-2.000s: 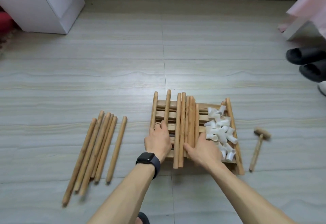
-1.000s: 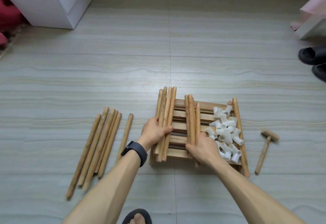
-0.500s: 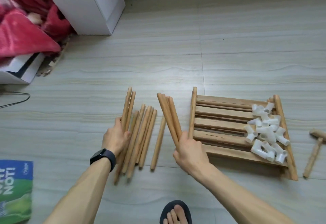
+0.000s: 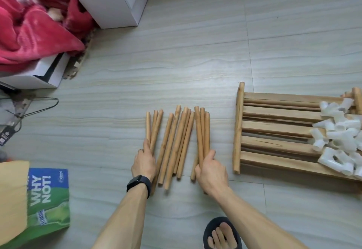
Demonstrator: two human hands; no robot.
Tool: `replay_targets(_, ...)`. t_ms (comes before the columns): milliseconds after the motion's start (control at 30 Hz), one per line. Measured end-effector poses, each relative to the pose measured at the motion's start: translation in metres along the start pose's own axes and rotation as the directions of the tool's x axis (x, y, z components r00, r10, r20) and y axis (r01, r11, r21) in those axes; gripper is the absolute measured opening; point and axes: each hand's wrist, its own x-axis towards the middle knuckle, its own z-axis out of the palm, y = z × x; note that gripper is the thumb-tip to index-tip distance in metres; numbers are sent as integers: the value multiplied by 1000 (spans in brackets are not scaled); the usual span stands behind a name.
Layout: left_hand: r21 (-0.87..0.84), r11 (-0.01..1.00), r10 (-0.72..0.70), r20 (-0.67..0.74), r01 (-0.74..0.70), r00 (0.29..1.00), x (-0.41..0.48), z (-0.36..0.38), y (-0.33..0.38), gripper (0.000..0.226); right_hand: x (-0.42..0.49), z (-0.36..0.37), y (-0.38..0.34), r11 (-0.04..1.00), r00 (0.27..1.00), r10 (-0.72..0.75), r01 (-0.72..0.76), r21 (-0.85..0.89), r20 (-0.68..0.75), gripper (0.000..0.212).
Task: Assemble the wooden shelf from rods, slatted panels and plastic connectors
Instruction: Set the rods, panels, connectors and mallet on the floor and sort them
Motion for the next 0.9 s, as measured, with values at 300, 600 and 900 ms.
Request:
replay_targets(300,-164,981,104,-23,-106,994,-10,9,15,64,0,4,6,990,990,136,-134,48,-44,41)
replay_targets(600,36,989,134,172,-142,976,-40,46,21,77,7,7,-4,986,999,25,-21,-164,26,89)
replay_targets(900,72,996,41,218,-58,975,-49,43,40,81,1,17,2,983,992,90,-74,171,-89,30)
